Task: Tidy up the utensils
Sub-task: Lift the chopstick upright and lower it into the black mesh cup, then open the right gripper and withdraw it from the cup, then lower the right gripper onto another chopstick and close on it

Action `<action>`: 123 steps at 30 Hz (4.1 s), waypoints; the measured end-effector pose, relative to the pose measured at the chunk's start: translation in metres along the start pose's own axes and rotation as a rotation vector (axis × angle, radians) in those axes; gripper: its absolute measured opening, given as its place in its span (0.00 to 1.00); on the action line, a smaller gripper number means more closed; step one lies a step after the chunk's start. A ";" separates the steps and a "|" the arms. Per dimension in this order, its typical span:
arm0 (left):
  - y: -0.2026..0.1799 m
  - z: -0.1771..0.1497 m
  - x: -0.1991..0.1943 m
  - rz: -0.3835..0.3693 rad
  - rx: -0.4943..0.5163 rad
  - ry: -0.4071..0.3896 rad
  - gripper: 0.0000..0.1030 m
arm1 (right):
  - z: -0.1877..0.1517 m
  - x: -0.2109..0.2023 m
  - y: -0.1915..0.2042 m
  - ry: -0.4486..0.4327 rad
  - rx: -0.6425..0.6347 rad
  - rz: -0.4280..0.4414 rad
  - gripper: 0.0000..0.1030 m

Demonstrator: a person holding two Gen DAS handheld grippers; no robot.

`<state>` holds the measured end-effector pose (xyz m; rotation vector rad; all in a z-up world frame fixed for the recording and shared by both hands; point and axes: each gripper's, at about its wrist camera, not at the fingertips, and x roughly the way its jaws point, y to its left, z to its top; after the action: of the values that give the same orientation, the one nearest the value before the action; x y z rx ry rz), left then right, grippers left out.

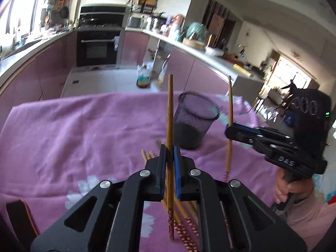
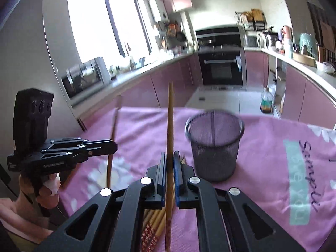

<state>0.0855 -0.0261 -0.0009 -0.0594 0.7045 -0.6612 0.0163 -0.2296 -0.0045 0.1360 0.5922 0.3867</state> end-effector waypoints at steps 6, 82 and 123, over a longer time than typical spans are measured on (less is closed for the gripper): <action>-0.010 0.034 -0.036 -0.070 -0.006 -0.121 0.07 | 0.025 -0.019 -0.004 -0.096 -0.020 0.010 0.05; 0.002 -0.006 -0.011 0.181 0.060 -0.083 0.57 | -0.006 0.030 0.009 0.142 -0.093 0.037 0.42; 0.006 -0.086 0.054 0.198 0.045 0.197 0.53 | -0.071 0.063 0.008 0.290 -0.033 -0.073 0.36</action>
<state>0.0669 -0.0386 -0.1003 0.1175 0.8718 -0.4964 0.0210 -0.1962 -0.0937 0.0265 0.8741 0.3478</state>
